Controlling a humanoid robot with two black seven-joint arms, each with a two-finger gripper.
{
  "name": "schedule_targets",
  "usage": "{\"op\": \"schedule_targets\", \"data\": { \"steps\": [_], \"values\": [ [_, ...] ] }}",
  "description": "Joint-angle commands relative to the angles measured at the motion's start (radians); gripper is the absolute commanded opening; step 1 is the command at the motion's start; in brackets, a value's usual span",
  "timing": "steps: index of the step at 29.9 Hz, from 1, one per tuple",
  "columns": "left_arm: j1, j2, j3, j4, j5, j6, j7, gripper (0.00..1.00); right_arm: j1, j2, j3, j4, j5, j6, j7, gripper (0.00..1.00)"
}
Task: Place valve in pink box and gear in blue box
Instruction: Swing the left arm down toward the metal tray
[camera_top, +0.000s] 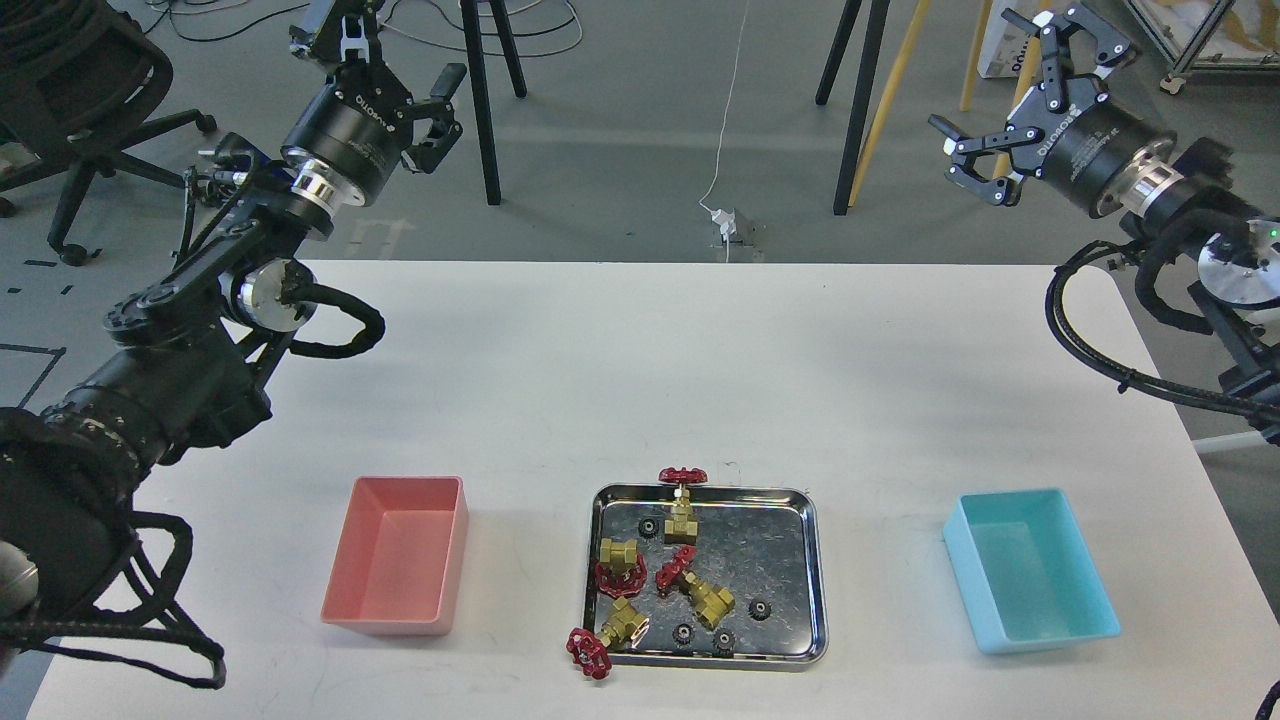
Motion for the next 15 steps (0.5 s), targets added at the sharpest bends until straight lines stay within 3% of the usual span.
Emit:
{"op": "schedule_targets", "data": {
  "steps": [1,4,7,11,15],
  "values": [
    [-0.003,0.156,0.01,-0.229,0.041,0.0,0.0,1.0,0.007,-0.011,0.001,-0.001,0.0,0.0,0.0,1.0],
    [-0.015,0.285,0.027,-0.404,0.17,0.0,0.0,1.0,0.001,-0.014,0.002,-0.002,0.0,0.0,-0.002,1.0],
    [-0.056,0.407,0.143,-0.559,0.299,0.0,0.0,1.0,-0.011,-0.015,0.009,-0.011,0.001,0.0,0.0,1.0],
    [-0.161,0.549,0.382,-0.789,0.542,0.0,0.0,1.0,-0.045,-0.015,0.013,-0.018,0.004,0.0,0.0,1.0],
    [-0.253,0.583,0.64,-0.955,0.873,0.0,0.0,1.0,-0.068,-0.014,0.015,-0.027,0.004,0.0,0.003,1.0]
  ]
}}
